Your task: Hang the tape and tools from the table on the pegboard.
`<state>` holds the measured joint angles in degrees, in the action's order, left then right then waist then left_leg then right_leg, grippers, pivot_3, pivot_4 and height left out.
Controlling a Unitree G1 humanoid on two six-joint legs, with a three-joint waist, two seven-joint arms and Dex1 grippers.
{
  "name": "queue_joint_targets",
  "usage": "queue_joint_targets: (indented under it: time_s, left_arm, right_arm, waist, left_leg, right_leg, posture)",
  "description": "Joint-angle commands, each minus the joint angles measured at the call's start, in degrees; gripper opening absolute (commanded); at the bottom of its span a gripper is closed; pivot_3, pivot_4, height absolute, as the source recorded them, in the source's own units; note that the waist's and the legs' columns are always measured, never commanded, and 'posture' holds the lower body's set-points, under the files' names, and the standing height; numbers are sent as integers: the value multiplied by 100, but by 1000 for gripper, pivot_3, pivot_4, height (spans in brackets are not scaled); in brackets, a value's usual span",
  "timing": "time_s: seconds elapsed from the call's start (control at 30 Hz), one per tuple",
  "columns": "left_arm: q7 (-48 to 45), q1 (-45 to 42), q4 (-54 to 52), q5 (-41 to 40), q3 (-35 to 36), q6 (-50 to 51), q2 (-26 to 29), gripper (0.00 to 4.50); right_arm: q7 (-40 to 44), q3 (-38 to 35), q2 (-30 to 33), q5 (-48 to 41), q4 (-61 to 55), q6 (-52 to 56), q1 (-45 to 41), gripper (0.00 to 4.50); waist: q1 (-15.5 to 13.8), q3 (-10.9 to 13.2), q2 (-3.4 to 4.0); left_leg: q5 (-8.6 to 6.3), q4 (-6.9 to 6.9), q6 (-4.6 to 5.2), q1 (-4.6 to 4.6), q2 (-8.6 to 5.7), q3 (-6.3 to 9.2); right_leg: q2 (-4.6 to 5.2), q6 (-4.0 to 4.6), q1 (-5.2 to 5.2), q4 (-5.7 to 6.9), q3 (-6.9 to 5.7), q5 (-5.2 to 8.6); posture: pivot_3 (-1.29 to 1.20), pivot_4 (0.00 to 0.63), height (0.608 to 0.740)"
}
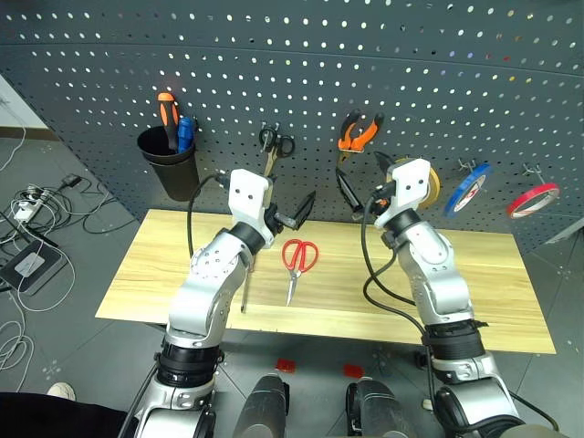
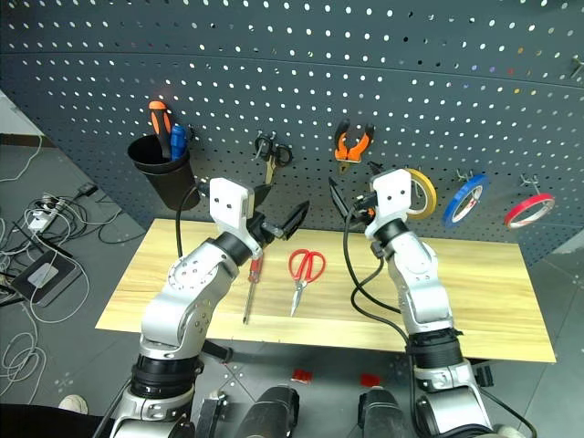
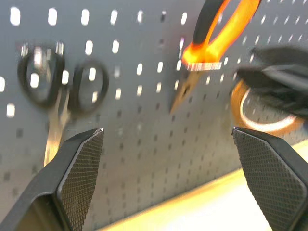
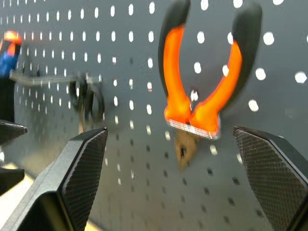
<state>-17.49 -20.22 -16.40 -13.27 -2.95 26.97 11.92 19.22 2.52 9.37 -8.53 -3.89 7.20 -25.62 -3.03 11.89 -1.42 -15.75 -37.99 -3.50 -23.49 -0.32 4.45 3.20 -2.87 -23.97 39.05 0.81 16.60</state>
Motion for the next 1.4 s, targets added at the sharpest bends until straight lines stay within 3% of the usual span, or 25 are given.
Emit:
queue_joint_targets:
  time_s: [0.03, 0.17, 0.33, 0.77, 1.2, 1.3, 1.4]
  left_arm:
    - [203, 247, -267, 270, -145, 46, 24, 4500]
    - [577, 632, 11, 682, -306, 350, 37, 4500]
    - [789, 740, 216, 966, -401, 784, 45, 4500]
    - [1106, 541, 905, 1347, -695, 1794, -324, 4500]
    - [1072, 365, 1337, 1531, -889, 1950, -426, 4500]
    - [1114, 349, 1374, 1605, -887, 1968, -424, 3906]
    - [1099, 332, 1416, 1651, -879, 1979, -401, 2998]
  right_arm:
    - [498, 47, 330, -291, -713, 325, 375, 4472]
    - [1409, 247, 1046, -457, -1099, 349, 1267, 4472]
    - [2016, 546, 1477, -471, -1347, 239, 1697, 4472]
    - [2690, 1035, 1556, -511, -1547, 81, 1851, 4472]
    - [2506, 1102, 1486, -211, -1193, -3, 1941, 4472]
    - [2417, 1039, 1415, -214, -1162, 76, 1898, 4500]
    - [2314, 1024, 1356, -164, -1104, 73, 1846, 4500]
  waist:
    - [5, 43, -1]
    - [13, 187, 13]
    - [116, 404, 10]
    - [164, 795, -19]
    - [171, 1098, -24]
    - [171, 1111, -23]
    - [172, 1130, -21]
  left_leg:
    - [-9, -1, 16, 2, 1, 1]
    - [-26, 6, 45, 59, 2, 8]
    - [-28, -3, 50, 65, 4, 19]
    - [-28, -7, 48, 59, 6, 21]
    - [-26, -9, 45, 59, 11, 16]
    - [-26, -8, 44, 59, 12, 17]
    - [-26, -8, 44, 59, 12, 17]
  right_leg:
    - [0, 0, 1, -1, 1, 0]
    - [0, 1, 69, -15, -1, 3]
    - [0, 1, 74, -5, 1, 3]
    - [2, 0, 72, -5, -1, 2]
    - [4, -1, 70, -1, 0, 2]
    - [4, -1, 70, -3, 0, 2]
    - [4, -2, 70, -1, -1, 2]
  posture:
    - [179, 277, 740]
    - [162, 311, 740]
    - [147, 350, 740]
    - [115, 419, 740]
    - [82, 470, 740]
    - [78, 478, 740]
    - [78, 478, 740]
